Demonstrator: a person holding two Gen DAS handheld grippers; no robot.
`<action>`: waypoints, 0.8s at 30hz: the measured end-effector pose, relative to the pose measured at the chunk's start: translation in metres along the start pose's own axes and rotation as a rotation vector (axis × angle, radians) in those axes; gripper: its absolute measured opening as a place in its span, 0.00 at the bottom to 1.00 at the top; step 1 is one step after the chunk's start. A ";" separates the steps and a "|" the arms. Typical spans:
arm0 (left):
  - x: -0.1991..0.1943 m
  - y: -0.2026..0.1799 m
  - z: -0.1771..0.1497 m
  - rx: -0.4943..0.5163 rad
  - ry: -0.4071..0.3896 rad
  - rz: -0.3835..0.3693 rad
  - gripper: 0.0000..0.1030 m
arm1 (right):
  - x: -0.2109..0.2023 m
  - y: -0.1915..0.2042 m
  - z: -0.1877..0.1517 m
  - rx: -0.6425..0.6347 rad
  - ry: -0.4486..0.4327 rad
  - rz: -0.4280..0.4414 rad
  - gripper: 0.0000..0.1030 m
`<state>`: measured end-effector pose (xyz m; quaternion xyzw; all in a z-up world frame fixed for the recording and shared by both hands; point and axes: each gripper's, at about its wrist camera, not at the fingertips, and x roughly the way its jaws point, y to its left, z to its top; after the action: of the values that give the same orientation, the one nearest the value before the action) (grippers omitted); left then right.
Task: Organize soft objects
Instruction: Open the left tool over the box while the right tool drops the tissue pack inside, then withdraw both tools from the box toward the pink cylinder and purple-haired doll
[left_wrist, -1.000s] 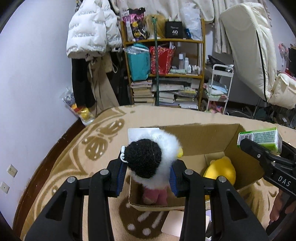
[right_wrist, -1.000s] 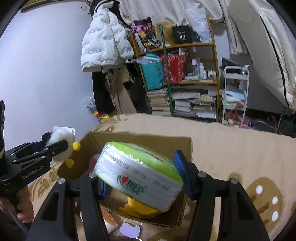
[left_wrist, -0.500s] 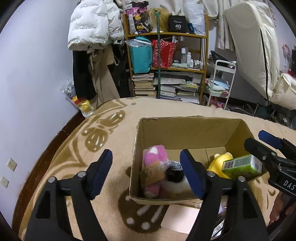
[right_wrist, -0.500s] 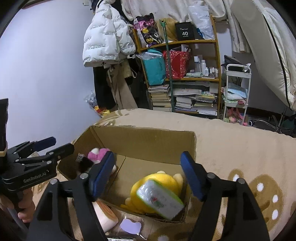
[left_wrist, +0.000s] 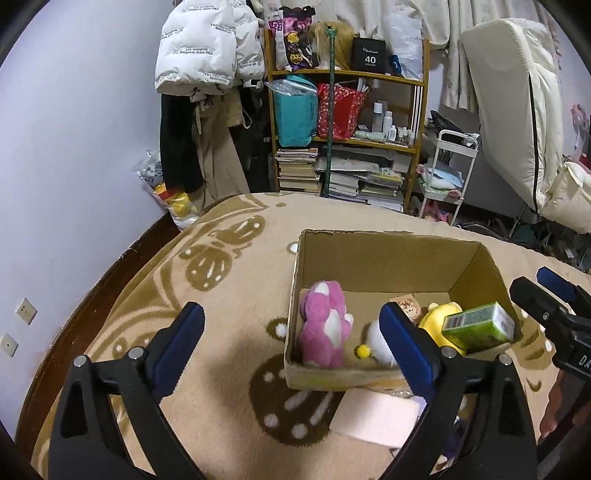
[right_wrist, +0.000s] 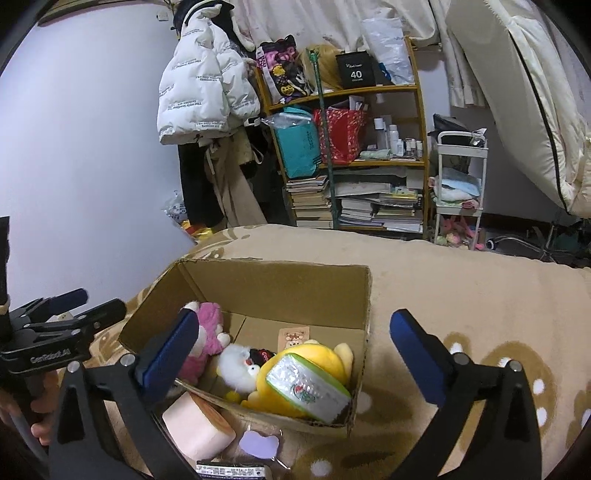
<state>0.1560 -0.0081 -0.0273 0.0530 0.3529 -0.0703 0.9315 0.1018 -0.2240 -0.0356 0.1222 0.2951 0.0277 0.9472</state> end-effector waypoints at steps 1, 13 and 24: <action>-0.003 0.000 -0.002 0.002 0.007 -0.001 0.93 | -0.003 0.000 0.000 -0.001 -0.002 -0.004 1.00; -0.050 0.000 -0.016 0.022 0.010 0.010 0.97 | -0.053 0.007 -0.006 -0.003 -0.010 -0.028 1.00; -0.074 -0.002 -0.043 0.041 0.072 -0.010 0.97 | -0.078 0.007 -0.027 0.010 0.087 -0.050 1.00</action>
<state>0.0725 0.0029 -0.0100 0.0728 0.3850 -0.0804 0.9165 0.0221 -0.2210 -0.0121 0.1183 0.3391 0.0079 0.9333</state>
